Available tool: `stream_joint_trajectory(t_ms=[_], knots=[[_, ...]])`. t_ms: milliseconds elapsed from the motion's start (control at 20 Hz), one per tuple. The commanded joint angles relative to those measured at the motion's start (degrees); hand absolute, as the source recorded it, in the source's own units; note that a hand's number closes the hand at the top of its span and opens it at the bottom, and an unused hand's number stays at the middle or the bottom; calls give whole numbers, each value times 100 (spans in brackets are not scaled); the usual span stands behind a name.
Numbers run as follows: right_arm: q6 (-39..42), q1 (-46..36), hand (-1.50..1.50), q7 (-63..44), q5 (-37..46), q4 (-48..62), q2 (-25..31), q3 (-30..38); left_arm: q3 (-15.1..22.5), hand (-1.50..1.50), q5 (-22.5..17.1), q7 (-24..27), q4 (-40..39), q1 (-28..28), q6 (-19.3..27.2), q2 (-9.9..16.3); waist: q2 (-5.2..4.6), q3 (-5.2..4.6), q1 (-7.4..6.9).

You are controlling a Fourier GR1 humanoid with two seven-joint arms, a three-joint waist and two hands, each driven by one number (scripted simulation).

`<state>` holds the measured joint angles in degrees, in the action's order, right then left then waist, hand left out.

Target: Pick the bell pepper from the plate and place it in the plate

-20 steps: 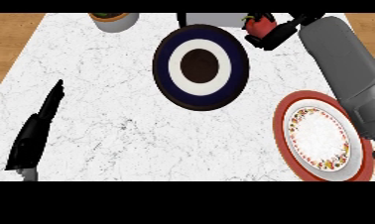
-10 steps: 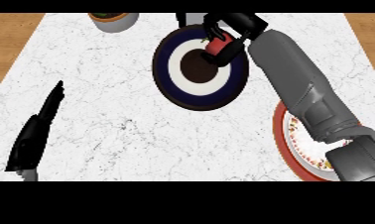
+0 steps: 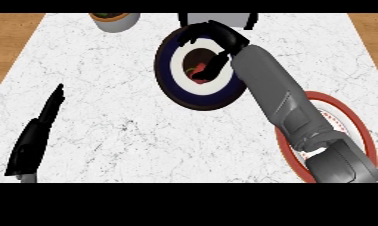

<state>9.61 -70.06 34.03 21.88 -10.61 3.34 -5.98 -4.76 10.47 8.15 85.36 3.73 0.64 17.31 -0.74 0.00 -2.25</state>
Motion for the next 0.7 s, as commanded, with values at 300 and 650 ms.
stream_joint_trajectory(t_ms=[300, 650], knots=[[-29, 99, -150, 97, -1150, 145, 212, 1297, -18, 0, 23, -84, 157, 4, -41, -14, -48, 5, -85], [820, 138, -150, -196, -1881, 393, 1237, 2088, -64, 0, 1, 132, 85, 11, -96, 10, -122, 9, -180]])
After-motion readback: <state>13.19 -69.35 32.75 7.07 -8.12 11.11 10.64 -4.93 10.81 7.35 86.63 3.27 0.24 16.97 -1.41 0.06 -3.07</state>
